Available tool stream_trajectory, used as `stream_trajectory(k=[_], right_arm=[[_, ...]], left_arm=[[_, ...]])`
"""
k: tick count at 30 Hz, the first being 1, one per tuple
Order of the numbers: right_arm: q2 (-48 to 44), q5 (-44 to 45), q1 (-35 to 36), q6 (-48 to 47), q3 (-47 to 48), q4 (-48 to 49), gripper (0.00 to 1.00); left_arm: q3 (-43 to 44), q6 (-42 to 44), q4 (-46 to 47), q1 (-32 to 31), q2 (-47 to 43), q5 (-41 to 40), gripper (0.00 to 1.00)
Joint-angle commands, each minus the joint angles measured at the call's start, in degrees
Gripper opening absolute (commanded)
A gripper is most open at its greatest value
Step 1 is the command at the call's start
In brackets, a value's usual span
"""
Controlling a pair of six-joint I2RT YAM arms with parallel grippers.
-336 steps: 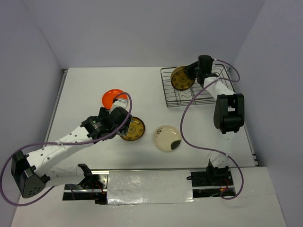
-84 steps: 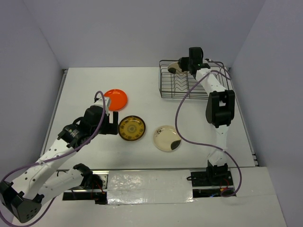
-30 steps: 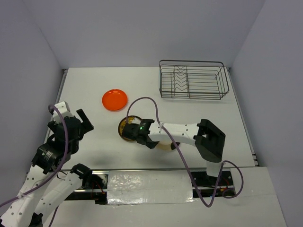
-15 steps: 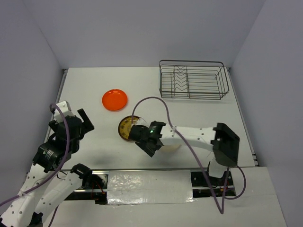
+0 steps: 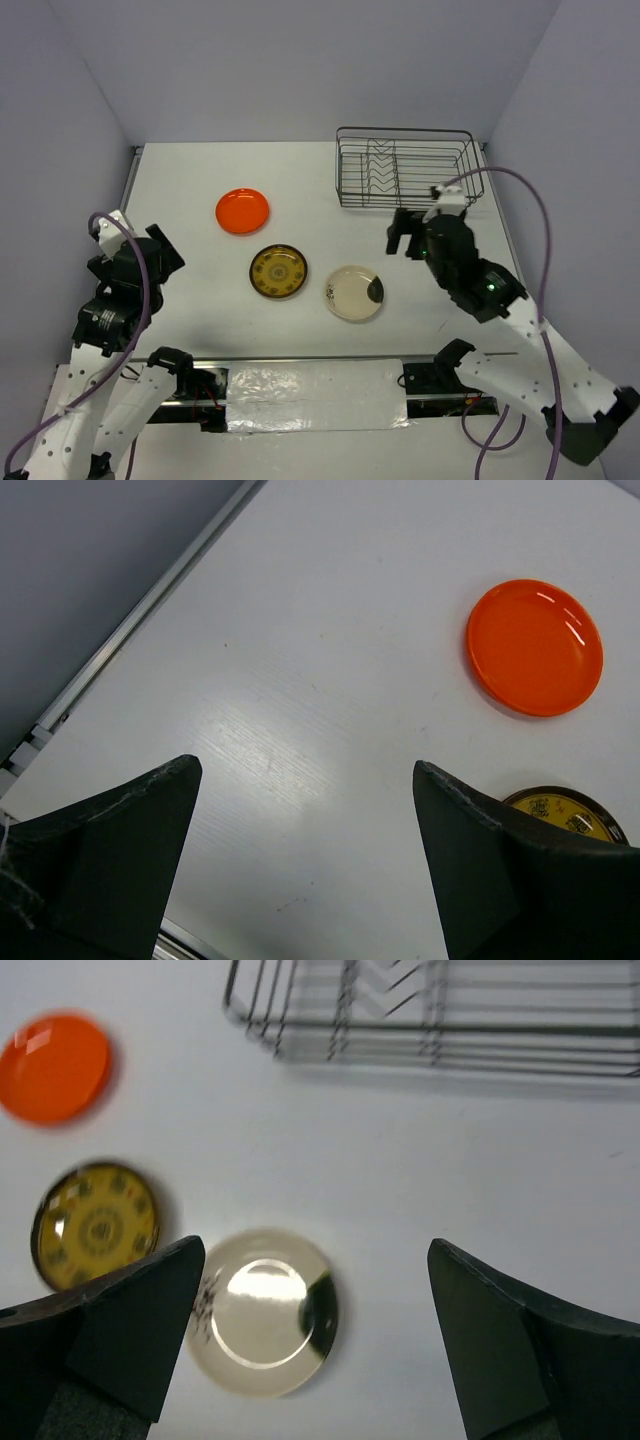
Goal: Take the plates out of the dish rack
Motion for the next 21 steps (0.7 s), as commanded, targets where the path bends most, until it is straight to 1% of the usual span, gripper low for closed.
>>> stream_trajectory(k=[1, 2, 3, 4, 5, 8, 12, 15, 18, 21], right_arm=[[-5.5, 3.8, -6.2, -3.8, 1.9, 2.1, 1.00], [-6.6, 9.3, -6.6, -3.4, 3.7, -0.1, 1.00], [-7.1, 11.5, -6.6, -2.9, 4.5, -5.4, 1.00], [-8.1, 12.9, -6.5, -2.6, 5.9, -7.8, 1.00], [-8.5, 13.2, -6.6, -2.8, 6.6, -12.0, 1.00], [-11.1, 12.1, -6.5, -2.7, 8.8, -17.8, 1.00], [-17.1, 7.9, -6.3, -4.1, 8.5, -17.0, 1.00], [-19.2, 8.4, -6.3, -3.6, 9.2, -19.0, 1.00], [-19.6, 8.4, -6.3, -3.4, 9.9, -19.6, 1.00], [-19.5, 6.8, -6.3, -3.6, 10.0, -19.1, 1.00]], left_arm=[[1.3, 4.5, 4.7, 1.8, -1.7, 3.1, 0.99], [1.2, 5.1, 5.0, 1.8, -2.0, 4.4, 1.00], [1.2, 5.3, 5.1, 1.8, -2.3, 4.4, 1.00], [1.4, 5.1, 4.9, 1.8, -2.5, 3.9, 1.00], [1.6, 5.2, 4.7, 1.8, -2.7, 3.7, 1.00], [2.3, 5.3, 4.4, 1.8, -3.4, 4.5, 0.99], [4.6, 5.5, 2.9, 1.8, -4.2, 6.9, 1.00], [5.1, 6.1, 2.1, 1.8, -5.3, 6.7, 0.99], [3.9, 7.3, 2.6, 1.8, -6.6, 6.5, 0.99], [2.5, 6.7, 2.5, 1.8, -7.1, 5.8, 1.00]])
